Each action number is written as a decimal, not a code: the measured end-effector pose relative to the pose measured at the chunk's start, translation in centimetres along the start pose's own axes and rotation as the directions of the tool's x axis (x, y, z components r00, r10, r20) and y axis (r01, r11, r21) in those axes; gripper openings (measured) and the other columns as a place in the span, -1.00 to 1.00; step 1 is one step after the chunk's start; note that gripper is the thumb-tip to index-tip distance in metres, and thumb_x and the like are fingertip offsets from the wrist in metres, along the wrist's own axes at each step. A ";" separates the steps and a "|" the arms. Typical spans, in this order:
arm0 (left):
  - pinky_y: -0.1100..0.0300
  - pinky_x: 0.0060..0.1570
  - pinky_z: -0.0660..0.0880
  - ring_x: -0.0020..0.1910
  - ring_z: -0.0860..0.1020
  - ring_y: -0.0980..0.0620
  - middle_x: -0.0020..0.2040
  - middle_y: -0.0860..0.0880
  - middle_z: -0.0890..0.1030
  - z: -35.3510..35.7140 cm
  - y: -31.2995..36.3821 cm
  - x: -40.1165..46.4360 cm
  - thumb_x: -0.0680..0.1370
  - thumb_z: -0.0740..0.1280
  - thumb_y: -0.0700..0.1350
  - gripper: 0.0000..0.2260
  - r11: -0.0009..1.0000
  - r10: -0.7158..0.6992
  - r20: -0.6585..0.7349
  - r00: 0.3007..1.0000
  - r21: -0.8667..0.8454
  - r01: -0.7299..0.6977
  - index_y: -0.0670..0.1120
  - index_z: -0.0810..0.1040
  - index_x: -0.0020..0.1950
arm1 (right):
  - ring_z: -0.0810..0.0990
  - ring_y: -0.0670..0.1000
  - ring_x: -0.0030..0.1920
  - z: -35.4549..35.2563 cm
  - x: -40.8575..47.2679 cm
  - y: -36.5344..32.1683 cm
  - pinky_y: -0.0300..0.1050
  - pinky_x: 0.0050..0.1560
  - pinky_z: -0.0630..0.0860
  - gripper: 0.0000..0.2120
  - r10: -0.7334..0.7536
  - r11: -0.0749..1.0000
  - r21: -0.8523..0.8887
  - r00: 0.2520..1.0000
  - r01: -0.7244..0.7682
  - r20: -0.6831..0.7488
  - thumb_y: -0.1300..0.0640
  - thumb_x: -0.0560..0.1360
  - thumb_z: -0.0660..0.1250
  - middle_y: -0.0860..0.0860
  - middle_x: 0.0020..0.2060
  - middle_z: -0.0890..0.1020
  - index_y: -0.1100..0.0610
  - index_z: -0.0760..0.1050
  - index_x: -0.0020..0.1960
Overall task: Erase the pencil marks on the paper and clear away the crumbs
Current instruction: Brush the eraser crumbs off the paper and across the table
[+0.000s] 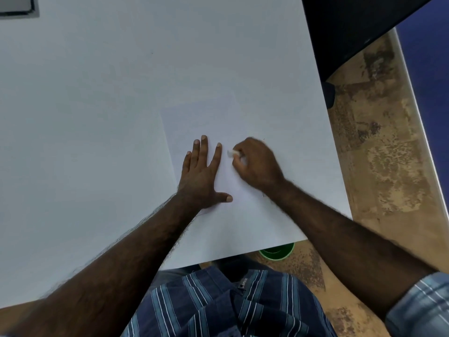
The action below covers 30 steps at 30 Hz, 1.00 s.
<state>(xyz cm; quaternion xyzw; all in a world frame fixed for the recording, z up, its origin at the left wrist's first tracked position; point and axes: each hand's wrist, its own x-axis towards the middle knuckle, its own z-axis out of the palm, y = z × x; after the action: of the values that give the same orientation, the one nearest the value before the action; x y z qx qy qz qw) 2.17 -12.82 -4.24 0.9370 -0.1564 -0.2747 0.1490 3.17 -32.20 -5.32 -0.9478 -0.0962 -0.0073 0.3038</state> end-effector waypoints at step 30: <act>-0.07 0.58 -0.31 0.59 -0.46 -0.16 0.60 -0.14 -0.49 -0.3 0.1 -0.2 0.34 0.51 0.42 0.28 1.000 0.000 0.006 1.000 0.010 0.000 0.05 -0.36 0.66 | 0.60 0.14 -0.12 -0.6 3.0 -0.4 -0.03 -0.04 0.47 -0.98 0.156 0.985 -0.051 0.980 -0.163 -0.122 0.27 0.49 0.39 0.11 -0.16 0.64 0.21 0.61 -0.09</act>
<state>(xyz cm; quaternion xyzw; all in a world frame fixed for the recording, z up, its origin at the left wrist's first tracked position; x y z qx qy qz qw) 2.10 -12.80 -3.87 0.9369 -0.1583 -0.2766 0.1438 6.05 -31.67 -4.39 -0.9592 -0.0015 -0.0414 0.2798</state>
